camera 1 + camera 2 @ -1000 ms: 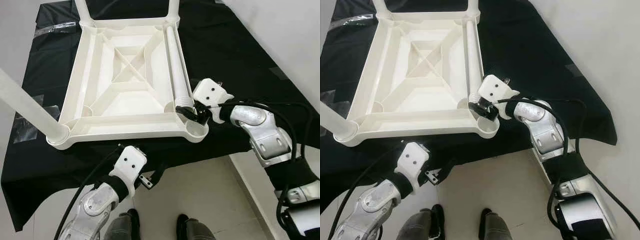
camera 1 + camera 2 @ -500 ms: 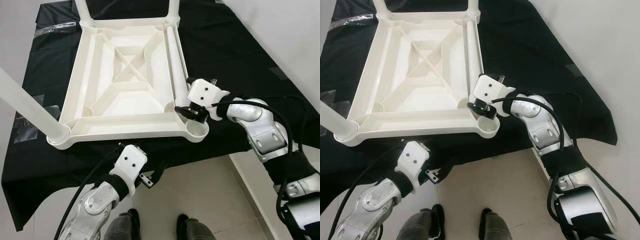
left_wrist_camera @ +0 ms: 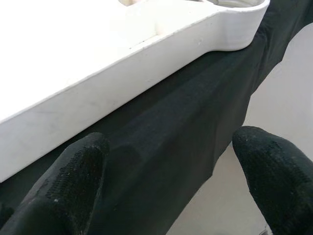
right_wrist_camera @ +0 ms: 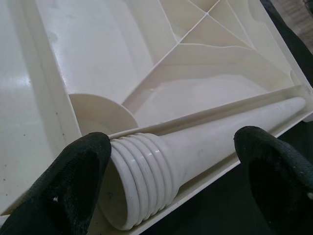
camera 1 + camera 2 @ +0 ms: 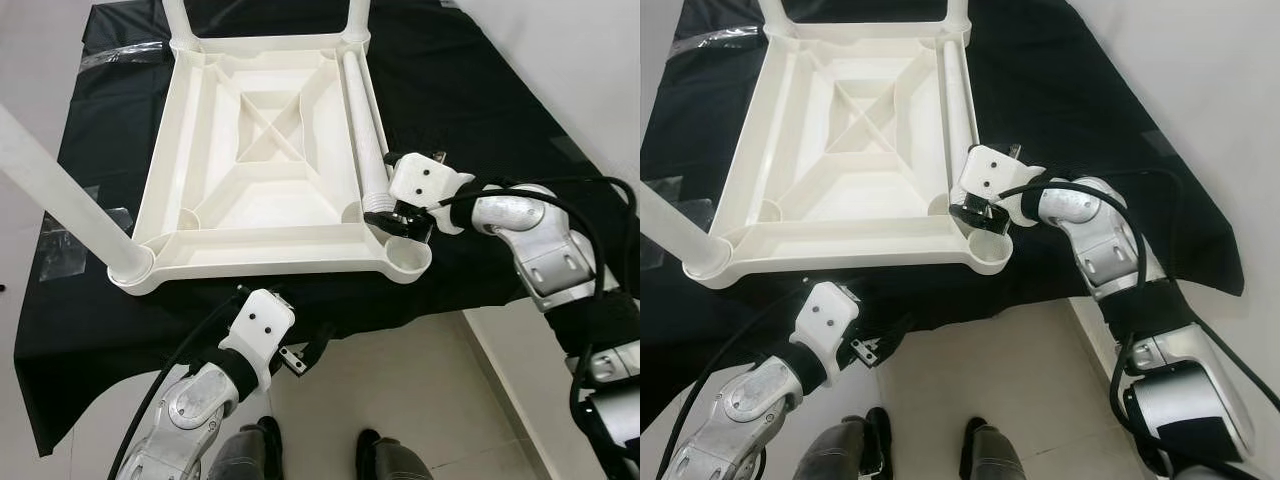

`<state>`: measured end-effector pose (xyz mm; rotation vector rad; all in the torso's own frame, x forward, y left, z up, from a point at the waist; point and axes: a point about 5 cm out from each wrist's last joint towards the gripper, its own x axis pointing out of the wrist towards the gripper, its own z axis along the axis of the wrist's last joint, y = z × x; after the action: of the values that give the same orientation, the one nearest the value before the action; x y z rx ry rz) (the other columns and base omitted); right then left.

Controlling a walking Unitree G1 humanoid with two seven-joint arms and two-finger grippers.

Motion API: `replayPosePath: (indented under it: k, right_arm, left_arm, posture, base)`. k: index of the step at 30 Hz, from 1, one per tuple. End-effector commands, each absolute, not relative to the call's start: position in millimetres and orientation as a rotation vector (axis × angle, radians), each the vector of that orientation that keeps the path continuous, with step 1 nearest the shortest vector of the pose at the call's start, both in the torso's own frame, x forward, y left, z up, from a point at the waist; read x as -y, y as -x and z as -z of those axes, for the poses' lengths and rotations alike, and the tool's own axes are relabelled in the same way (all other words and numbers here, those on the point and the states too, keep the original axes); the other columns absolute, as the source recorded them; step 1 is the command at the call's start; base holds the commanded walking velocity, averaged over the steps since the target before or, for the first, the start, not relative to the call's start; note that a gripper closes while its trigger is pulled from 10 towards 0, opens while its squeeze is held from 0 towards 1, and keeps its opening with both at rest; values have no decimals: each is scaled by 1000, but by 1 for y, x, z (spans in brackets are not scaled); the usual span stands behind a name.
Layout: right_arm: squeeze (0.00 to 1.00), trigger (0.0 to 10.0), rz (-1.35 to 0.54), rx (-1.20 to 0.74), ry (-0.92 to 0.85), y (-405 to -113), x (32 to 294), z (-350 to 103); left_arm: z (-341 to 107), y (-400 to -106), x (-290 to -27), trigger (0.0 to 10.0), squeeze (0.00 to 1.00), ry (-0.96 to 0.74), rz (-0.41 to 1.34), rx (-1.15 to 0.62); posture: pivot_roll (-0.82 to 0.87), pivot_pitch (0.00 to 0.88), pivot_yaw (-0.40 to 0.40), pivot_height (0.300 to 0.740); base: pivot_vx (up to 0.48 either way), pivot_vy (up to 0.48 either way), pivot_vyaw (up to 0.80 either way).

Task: Building children table

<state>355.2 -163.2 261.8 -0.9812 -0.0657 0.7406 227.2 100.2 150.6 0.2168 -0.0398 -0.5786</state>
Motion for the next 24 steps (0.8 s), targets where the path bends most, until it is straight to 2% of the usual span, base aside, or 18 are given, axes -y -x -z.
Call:
replayPosePath:
  k: [1, 16, 24]
  right_arm:
    - [0, 10000, -725, 38, 990, -356, 171, -260]
    - [0, 10000, -827, 86, 921, -353, 171, -276]
    - [0, 10000, -793, 13, 1058, -357, 187, -272]
  left_arm:
    - [-149, -225, -99, 10000, 0, -228, 585, 30]
    - [-149, -225, -99, 10000, 0, -226, 583, 30]
    - [-149, -225, -98, 10000, 0, -222, 583, 32]
  posture:
    - [82, 268, -30, 740]
    - [84, 273, -33, 740]
    - [83, 274, -35, 740]
  base:
    - [0, 0, 0]
    - [0, 0, 0]
    - [0, 0, 0]
